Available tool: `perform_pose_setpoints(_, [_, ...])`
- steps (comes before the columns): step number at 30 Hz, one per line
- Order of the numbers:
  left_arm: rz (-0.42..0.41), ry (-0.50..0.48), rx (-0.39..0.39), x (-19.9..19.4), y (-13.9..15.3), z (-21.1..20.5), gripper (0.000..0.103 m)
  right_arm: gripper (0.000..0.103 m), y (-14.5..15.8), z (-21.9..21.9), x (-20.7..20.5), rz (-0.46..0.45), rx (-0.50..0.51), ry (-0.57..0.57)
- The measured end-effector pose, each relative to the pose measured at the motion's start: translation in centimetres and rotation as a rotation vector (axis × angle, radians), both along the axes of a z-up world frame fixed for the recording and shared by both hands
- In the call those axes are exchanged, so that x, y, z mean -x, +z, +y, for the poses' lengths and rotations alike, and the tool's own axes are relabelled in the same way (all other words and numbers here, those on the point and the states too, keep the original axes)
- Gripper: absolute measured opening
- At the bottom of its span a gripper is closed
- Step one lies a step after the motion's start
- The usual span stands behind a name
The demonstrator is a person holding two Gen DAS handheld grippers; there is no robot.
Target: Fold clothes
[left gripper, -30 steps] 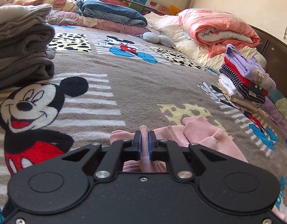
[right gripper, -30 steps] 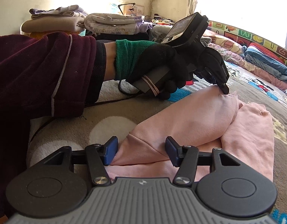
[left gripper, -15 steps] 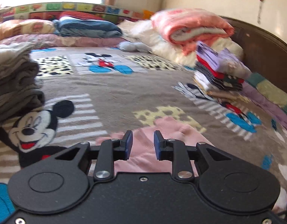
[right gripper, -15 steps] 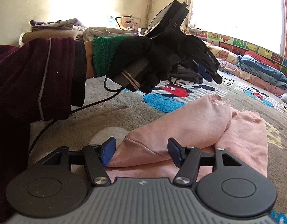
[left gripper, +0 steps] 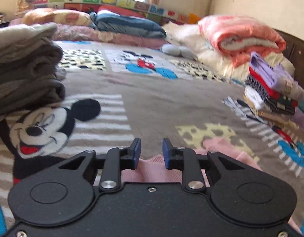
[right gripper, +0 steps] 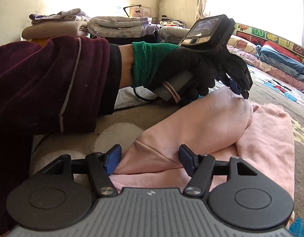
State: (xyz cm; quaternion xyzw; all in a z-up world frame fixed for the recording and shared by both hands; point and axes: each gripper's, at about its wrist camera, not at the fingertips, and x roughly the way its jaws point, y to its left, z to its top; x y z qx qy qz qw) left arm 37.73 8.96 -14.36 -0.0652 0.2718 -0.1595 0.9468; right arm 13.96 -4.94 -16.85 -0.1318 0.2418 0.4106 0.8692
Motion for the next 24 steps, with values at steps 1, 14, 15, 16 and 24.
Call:
perform_pose_setpoints(1, [-0.016, 0.012, -0.029, 0.9, 0.8, 0.1, 0.020, 0.065, 0.0, 0.1, 0.1, -0.004, -0.001, -0.001])
perform_pose_setpoints(14, [-0.042, 0.131, -0.067, 15.7, 1.9, 0.0, 0.043, 0.065, 3.8, -4.4, 4.5, -0.138, -0.114, -0.051])
perform_pose_setpoints(15, [-0.052, 0.126, -0.091, 16.8, 2.0, -0.3, 0.043, 0.065, 4.1, -5.4, 5.0, -0.153, -0.110, -0.066])
perform_pose_setpoints(16, [-0.062, 0.122, -0.115, 17.9, 2.0, -0.6, 0.043, 0.065, 4.4, -6.2, 5.2, -0.173, -0.099, -0.087])
perform_pose_setpoints(24, [-0.182, 0.057, -0.308, 26.9, 2.4, -1.9, 0.043, 0.063, 4.0, -11.6, 7.6, -0.292, 0.053, -0.209])
